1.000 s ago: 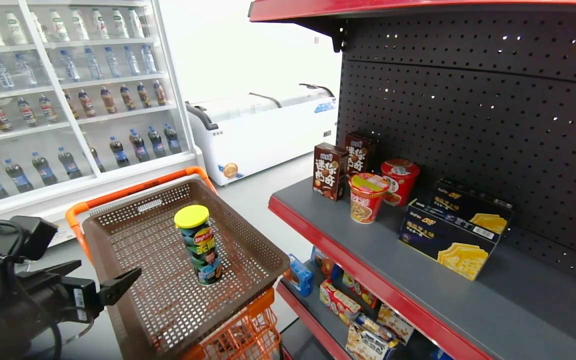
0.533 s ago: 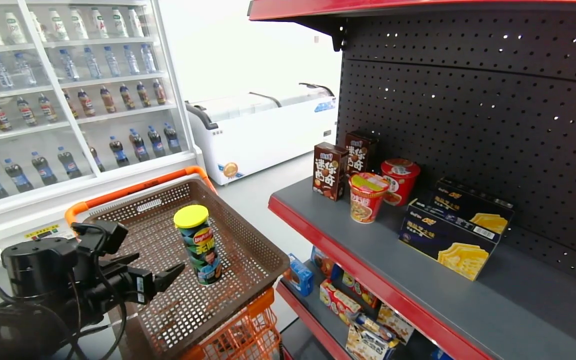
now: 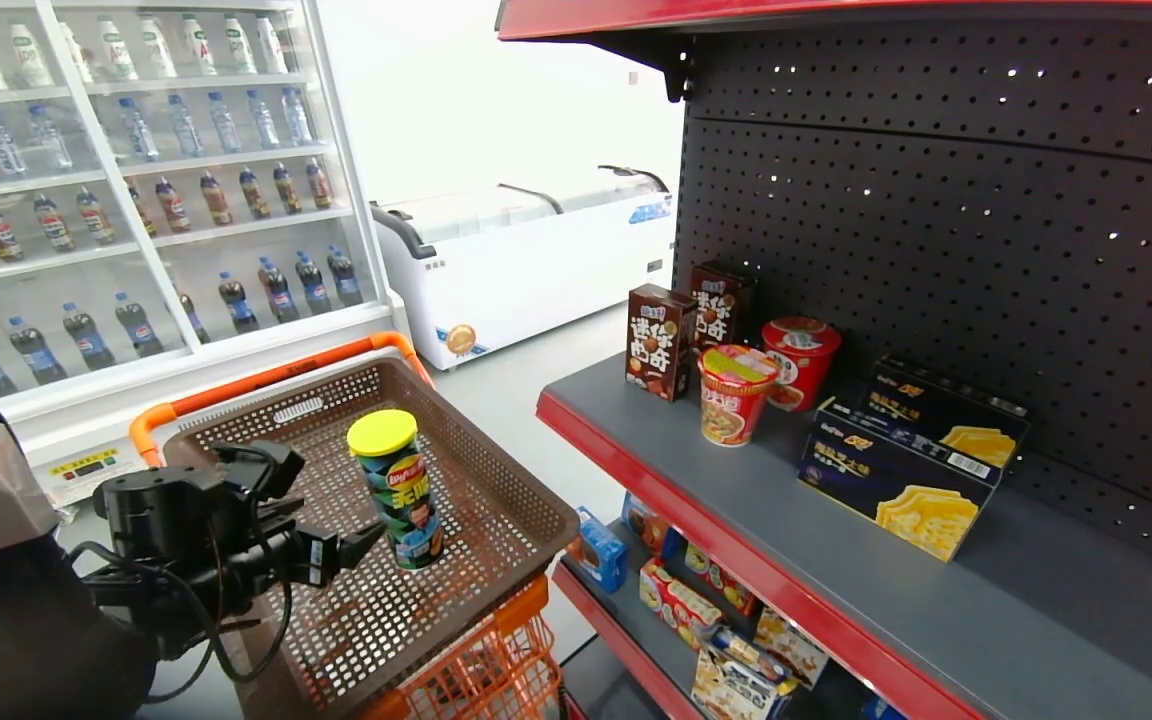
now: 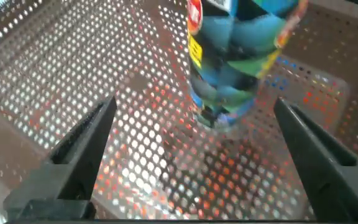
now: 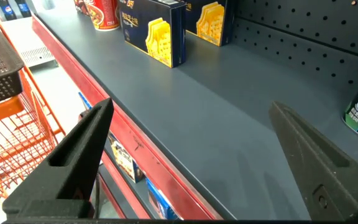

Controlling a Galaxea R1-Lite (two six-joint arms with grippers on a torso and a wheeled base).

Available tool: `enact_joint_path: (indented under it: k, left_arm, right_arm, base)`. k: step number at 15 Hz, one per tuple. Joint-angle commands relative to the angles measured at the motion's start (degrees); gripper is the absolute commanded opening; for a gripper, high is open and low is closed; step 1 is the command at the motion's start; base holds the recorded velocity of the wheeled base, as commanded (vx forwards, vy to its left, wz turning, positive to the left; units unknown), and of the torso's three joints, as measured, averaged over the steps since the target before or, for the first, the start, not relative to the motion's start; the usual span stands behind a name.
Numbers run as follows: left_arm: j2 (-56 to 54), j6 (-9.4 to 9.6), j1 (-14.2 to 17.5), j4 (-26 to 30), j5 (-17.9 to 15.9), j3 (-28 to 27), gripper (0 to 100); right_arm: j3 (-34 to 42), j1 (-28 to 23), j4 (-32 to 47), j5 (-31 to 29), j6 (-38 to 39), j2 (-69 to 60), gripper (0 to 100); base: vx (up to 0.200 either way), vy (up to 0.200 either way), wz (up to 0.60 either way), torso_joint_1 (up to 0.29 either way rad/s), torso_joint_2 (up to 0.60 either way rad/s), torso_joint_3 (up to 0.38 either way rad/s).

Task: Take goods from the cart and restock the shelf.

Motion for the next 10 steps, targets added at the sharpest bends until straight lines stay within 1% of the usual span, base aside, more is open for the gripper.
enact_joint_path:
  k: [1, 3, 4, 5, 8, 10]
  left_arm:
    - [4.1, 0.76, 0.1, -0.5, -0.3, -3.5, 100]
    - [7.0, 0.76, -0.5, -1.3, -2.7, -7.5, 100]
    - [8.0, 0.76, -0.9, -1.3, -3.1, -9.5, 100]
    - [9.1, 0.67, -1.3, -1.2, -3.1, -11.6, 100]
    - [11.5, 0.85, -3.1, -1.4, -3.1, -15.1, 100]
    - [13.3, 0.76, -3.7, -1.0, -3.1, -17.8, 100]
  right_arm:
    - [0.0, 0.0, 0.0, 0.0, 0.0, 0.1, 100]
    - [0.0, 0.0, 0.0, 0.0, 0.0, 0.1, 100]
    - [0.0, 0.0, 0.0, 0.0, 0.0, 0.1, 100]
    - [0.0, 0.0, 0.0, 0.0, 0.0, 0.1, 100]
    - [0.0, 0.0, 0.0, 0.0, 0.0, 0.1, 100]
    - [0.0, 0.0, 0.0, 0.0, 0.0, 0.1, 100]
  base:
    - [0.000, 0.000, 0.00, 0.000, 0.00, 0.000]
    - [0.000, 0.000, 0.00, 0.000, 0.00, 0.000]
    - [0.000, 0.000, 0.00, 0.000, 0.00, 0.000]
    - [0.000, 0.000, 0.00, 0.000, 0.00, 0.000]
    - [0.000, 0.000, 0.00, 0.000, 0.00, 0.000]
    - [0.000, 0.000, 0.00, 0.000, 0.00, 0.000]
